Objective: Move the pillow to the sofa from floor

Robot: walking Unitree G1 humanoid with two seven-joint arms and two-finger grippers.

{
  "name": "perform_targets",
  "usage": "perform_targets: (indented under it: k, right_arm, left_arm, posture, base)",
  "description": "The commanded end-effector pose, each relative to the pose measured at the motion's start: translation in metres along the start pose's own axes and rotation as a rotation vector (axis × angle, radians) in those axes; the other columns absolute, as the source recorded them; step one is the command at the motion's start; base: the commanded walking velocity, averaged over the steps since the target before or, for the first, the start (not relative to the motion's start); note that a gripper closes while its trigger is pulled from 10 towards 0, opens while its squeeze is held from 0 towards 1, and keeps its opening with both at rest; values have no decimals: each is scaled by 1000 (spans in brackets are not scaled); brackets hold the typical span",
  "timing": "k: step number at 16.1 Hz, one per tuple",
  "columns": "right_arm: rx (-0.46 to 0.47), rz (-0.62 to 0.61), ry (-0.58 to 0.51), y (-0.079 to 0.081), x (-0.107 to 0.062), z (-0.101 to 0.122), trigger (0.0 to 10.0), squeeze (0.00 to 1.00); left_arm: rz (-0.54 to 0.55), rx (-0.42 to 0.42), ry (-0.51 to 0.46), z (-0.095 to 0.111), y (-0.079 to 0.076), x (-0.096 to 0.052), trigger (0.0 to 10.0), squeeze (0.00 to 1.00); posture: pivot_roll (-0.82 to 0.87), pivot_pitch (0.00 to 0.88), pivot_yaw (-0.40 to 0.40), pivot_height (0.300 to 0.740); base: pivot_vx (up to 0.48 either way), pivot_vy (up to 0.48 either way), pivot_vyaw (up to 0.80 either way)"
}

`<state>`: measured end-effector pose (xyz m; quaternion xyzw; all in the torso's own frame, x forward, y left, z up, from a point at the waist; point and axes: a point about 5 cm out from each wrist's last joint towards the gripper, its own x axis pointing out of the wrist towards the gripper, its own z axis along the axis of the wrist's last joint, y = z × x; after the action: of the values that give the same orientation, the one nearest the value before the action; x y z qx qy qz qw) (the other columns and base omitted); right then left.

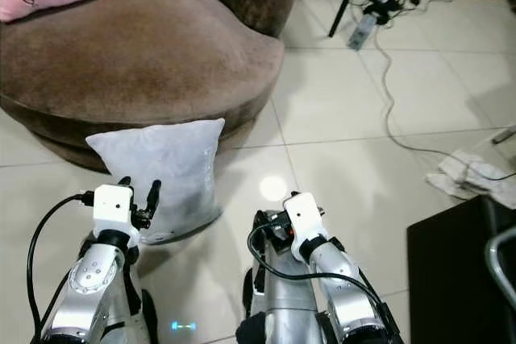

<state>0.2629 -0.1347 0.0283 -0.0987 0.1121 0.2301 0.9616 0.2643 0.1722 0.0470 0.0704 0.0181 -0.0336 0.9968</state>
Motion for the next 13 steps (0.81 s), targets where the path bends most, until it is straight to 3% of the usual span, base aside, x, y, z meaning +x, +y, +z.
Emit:
perform_targets:
  k: [1,5,9,13]
  right_arm:
    - [3,-27,27,-6,-6,-7,10000,0]
    - [-26,-9,60,-4,-6,-11,10000,0]
    - [30,-33,23,-8,-4,-4,10000,0]
    - [9,-41,27,-11,-3,-2,10000,0]
  left_arm:
    - [-28,-2,16,-5,-8,-3,10000,0]
    - [-40,6,7,-3,-10,-1,10000,0]
    - [-35,21,6,-2,-9,0,10000,0]
    - [-24,6,7,-1,-10,1,10000,0]
  posture:
    - [-56,208,-151,457]
    - [-53,198,-151,448]
    - [-56,198,-153,416]
    - [-55,204,-152,416]
  base:
    - [0,0,0]
    - [0,0,0]
    - [0,0,0]
    - [0,0,0]
